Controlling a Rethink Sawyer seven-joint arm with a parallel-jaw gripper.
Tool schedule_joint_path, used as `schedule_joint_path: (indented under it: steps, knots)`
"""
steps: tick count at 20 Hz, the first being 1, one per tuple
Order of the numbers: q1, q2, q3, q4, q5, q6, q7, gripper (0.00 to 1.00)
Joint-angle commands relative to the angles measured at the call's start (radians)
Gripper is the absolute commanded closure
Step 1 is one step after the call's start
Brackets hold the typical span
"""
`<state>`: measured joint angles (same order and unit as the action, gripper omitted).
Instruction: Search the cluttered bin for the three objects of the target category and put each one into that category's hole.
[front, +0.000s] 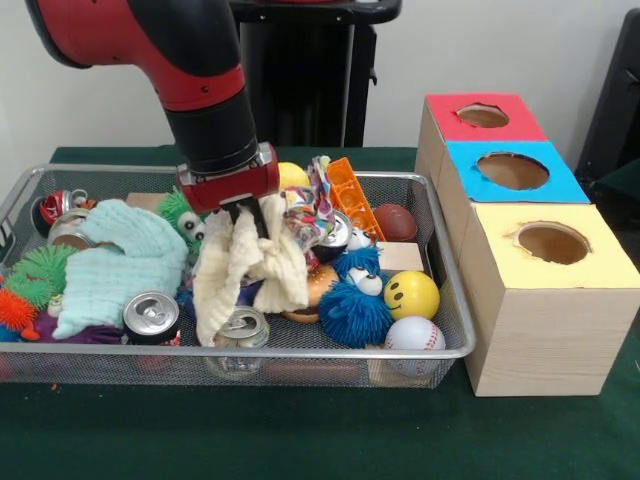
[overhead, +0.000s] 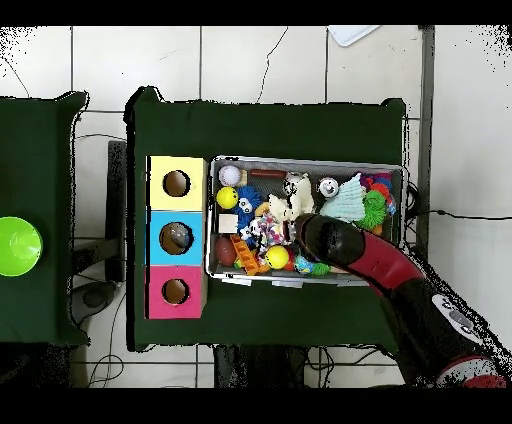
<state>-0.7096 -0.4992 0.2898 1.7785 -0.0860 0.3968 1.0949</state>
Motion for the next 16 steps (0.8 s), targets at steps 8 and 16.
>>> schedule_joint_path:
  steps: [8, 16]
  knots:
    - [0.046, 0.035, 0.078, 0.276, 0.058, 0.171, 0.152, 1.0]
    - [0.043, 0.046, 0.08, 0.293, 0.079, 0.123, 0.157, 1.0]
